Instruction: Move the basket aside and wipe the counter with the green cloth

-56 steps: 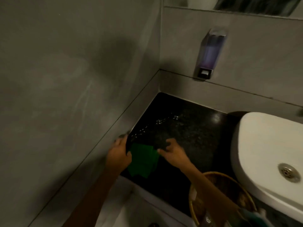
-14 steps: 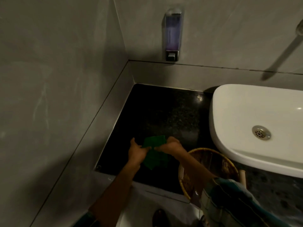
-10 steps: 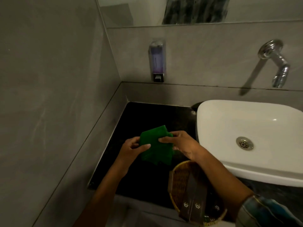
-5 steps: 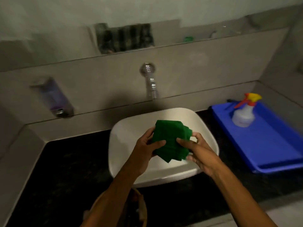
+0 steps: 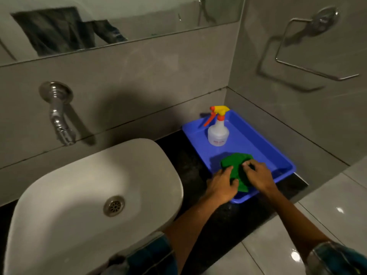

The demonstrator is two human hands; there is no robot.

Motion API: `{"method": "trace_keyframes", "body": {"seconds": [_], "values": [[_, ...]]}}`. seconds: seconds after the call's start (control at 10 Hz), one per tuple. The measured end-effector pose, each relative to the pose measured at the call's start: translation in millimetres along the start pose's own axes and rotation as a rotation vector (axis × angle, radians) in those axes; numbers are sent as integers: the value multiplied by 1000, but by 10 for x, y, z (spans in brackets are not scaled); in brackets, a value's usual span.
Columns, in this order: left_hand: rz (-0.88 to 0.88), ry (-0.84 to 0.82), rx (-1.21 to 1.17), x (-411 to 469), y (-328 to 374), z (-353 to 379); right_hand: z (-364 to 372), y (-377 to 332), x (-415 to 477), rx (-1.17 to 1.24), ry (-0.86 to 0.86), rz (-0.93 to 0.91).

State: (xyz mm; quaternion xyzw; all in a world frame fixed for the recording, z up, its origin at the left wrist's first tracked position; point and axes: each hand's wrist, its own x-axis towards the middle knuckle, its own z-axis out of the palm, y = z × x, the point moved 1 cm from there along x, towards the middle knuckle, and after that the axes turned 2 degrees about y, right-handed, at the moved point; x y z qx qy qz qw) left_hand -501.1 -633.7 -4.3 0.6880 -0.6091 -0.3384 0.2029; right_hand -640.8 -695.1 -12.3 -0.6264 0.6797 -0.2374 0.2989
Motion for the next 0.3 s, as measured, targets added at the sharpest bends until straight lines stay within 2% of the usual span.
{"method": "trace_keyframes", "body": {"seconds": [0.1,0.2,0.3], "values": [[-56,-196,375,156,83,270,123,210,266,-419,-202,14],[-124,-62,500,-164,-391,-275,508,-502,38,-558,-329,-75],[55,111,506,-198,-450,-361,455,-533,169,-720,-182,-76]]}}
